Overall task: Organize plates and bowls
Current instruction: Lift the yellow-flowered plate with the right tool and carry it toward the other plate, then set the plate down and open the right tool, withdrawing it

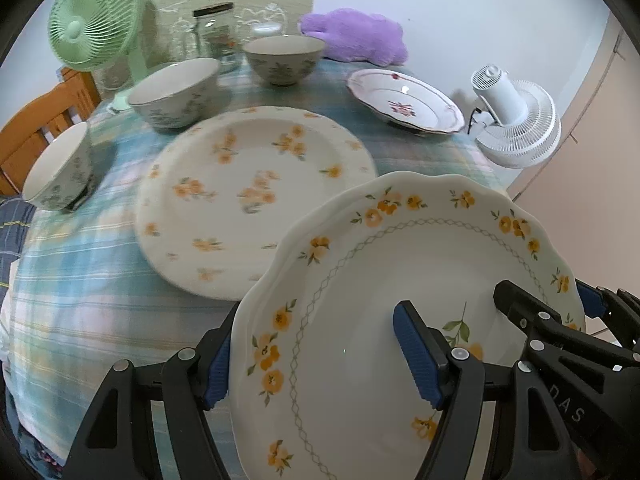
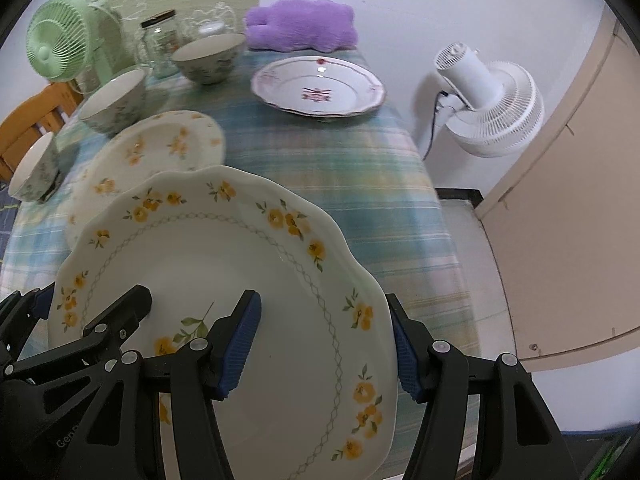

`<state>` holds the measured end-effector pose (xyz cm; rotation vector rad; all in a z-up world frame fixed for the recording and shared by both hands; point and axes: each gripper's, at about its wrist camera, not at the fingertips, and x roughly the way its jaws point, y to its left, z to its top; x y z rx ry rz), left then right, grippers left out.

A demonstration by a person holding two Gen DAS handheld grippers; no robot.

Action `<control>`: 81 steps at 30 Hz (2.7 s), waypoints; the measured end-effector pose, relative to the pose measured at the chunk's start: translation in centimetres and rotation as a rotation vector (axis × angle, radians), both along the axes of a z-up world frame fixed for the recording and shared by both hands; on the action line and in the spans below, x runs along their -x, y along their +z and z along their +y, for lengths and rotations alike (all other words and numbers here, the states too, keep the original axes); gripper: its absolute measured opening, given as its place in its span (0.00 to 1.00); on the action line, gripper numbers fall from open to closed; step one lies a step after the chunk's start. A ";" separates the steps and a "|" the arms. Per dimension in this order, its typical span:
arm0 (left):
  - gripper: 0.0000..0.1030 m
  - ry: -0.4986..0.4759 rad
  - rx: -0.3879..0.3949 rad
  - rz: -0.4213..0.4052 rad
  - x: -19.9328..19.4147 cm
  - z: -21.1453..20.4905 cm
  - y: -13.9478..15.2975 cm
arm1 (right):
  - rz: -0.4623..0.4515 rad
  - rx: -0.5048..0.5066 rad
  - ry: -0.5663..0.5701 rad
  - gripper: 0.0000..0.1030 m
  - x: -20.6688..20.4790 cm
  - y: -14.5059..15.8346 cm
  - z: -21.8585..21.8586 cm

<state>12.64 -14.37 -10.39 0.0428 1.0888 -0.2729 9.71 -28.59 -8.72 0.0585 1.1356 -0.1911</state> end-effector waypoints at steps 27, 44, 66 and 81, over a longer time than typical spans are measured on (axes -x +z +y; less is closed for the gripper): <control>0.71 0.083 -0.053 0.073 -1.3 -5.0 -4.2 | 0.092 -0.062 0.030 0.62 -2.1 -5.3 -5.9; 0.90 0.051 -0.084 0.074 -1.1 -3.9 -3.2 | 0.063 -0.093 0.013 0.63 -1.1 -4.1 -5.4; 1.00 0.066 -0.030 -0.108 0.0 4.2 5.3 | -0.134 -0.071 0.018 0.63 0.1 5.4 1.1; 0.99 0.003 0.010 -0.170 -3.1 11.9 7.3 | -0.160 -0.063 -0.080 0.63 -1.4 7.1 9.1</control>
